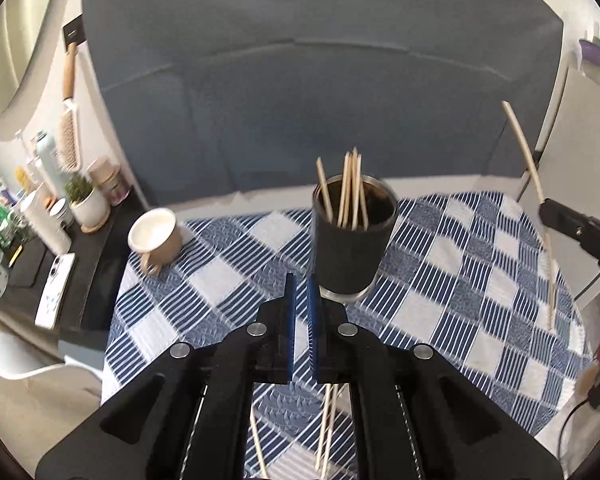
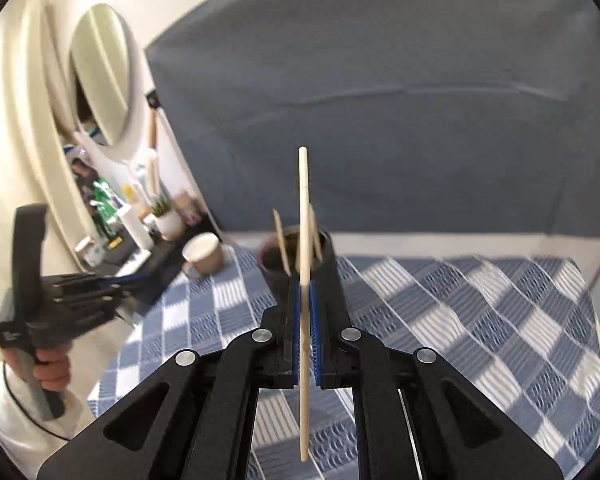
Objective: Organize utensils
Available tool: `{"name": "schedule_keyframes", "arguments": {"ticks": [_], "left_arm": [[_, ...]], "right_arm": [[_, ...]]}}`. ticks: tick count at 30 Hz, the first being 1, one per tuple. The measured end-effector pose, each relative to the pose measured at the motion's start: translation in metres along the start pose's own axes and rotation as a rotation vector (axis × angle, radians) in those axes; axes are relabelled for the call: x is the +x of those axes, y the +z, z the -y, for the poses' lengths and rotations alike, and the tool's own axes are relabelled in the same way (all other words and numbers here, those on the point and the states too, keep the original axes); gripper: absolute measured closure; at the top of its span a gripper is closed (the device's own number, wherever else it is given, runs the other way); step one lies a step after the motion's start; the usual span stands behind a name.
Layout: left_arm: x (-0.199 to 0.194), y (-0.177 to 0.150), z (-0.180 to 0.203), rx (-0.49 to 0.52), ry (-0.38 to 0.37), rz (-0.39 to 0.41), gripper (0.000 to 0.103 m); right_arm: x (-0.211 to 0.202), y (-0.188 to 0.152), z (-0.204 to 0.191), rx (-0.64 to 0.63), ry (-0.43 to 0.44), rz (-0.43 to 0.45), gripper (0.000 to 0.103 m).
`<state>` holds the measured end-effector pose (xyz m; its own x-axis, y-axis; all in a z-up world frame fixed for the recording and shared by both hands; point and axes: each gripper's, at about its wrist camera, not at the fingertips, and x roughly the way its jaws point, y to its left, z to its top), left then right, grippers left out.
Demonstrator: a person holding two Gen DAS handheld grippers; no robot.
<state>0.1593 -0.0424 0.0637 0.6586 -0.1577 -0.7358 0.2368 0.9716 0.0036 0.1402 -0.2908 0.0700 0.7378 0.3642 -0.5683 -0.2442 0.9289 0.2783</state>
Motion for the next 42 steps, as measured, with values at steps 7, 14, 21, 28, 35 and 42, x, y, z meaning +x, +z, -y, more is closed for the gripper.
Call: {"name": "schedule_keyframes", "arguments": {"ticks": [7, 14, 21, 28, 35, 42], "left_arm": [[0.016, 0.056, 0.006, 0.021, -0.076, 0.054, 0.097], [0.05, 0.098, -0.002, 0.034, -0.161, 0.083, 0.097], [0.097, 0.117, -0.012, -0.008, -0.266, 0.072, 0.097], [0.133, 0.117, -0.015, -0.035, -0.318, 0.023, 0.097], [0.13, 0.107, -0.022, -0.04, -0.304, 0.005, 0.097], [0.093, 0.075, -0.038, -0.053, -0.25, 0.0, 0.097]], "right_arm": [[0.033, 0.051, -0.008, -0.026, 0.051, 0.062, 0.098], [0.081, 0.087, 0.003, -0.001, 0.108, 0.125, 0.098], [0.137, 0.102, 0.015, 0.045, 0.139, 0.111, 0.098], [0.175, 0.093, 0.024, 0.06, 0.136, 0.06, 0.098], [0.178, 0.076, 0.031, 0.096, 0.144, 0.025, 0.098], [0.151, 0.055, 0.025, 0.087, 0.158, 0.017, 0.098]]}}
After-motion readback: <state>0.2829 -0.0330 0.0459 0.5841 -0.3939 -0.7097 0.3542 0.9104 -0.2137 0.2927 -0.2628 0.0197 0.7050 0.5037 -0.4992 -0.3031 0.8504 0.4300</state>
